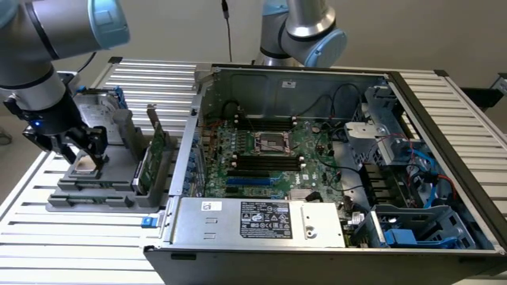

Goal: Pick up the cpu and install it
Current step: 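Pick up the cpu and move it towards the insertion slot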

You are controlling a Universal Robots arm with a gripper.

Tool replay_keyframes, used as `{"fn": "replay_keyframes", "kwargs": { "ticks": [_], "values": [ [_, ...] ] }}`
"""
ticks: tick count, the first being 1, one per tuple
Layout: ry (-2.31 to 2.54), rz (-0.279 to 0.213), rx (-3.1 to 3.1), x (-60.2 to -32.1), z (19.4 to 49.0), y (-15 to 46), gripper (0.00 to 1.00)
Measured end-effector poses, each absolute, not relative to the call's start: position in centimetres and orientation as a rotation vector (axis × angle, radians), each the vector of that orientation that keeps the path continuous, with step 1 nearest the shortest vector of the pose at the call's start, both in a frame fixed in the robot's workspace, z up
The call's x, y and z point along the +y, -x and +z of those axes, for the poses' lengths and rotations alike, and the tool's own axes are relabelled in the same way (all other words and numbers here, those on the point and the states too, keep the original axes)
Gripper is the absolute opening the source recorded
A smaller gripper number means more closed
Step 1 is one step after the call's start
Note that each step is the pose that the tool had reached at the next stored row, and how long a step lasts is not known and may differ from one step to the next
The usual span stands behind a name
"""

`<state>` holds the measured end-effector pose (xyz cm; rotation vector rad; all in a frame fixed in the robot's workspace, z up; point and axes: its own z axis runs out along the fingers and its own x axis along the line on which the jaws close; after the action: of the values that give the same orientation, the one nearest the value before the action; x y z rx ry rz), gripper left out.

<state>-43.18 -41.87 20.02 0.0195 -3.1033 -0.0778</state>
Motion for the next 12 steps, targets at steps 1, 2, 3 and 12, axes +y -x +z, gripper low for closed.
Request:
{"fn": "replay_keyframes", "kwargs": {
  "ticks": [1, 2, 3, 12],
  "values": [
    [-0.020, -0.078, -3.103, -41.87, 19.97, 43.18, 0.60],
    [-0.020, -0.078, -3.102, -41.86, 19.88, 43.18, 0.60],
    [-0.020, -0.078, -3.102, -41.86, 19.75, 43.18, 0.60],
    [-0.020, -0.078, -3.098, -41.86, 19.19, 43.19, 0.60]
  ]
}}
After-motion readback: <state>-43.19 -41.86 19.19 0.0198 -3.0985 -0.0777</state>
